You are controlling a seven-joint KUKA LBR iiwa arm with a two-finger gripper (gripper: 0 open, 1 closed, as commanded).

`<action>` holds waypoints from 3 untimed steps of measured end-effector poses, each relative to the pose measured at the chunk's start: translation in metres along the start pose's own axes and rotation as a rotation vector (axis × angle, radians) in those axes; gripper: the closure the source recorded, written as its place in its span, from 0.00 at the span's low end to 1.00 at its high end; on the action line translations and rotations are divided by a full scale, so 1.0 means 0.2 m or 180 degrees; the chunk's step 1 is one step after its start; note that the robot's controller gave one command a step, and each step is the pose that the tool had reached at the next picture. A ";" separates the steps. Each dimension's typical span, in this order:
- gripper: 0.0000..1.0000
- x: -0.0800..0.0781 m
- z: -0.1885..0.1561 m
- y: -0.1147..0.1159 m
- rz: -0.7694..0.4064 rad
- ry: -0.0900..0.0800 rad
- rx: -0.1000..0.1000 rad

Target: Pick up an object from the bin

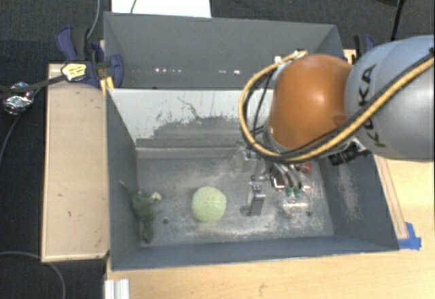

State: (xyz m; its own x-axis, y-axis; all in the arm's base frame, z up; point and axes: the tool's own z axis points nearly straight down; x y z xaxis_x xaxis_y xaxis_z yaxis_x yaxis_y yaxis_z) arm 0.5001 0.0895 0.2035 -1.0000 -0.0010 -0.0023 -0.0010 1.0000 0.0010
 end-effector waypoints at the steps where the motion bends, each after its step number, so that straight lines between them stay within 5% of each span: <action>1: 0.00 0.03 0.31 0.10 -0.0135 -0.0008 -0.0003; 2: 0.00 0.04 0.50 0.13 -0.0085 0.0025 0.0001; 3: 0.00 0.05 0.39 0.18 0.0070 -0.0013 -0.0006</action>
Offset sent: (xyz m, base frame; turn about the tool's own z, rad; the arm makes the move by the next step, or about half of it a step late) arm -0.0048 0.0378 -0.0521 0.0657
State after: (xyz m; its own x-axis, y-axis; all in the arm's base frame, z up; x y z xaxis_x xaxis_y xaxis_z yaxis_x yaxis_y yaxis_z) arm 0.4896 0.1256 0.1247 -0.9998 0.0212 -0.0062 0.0212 0.9998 0.0031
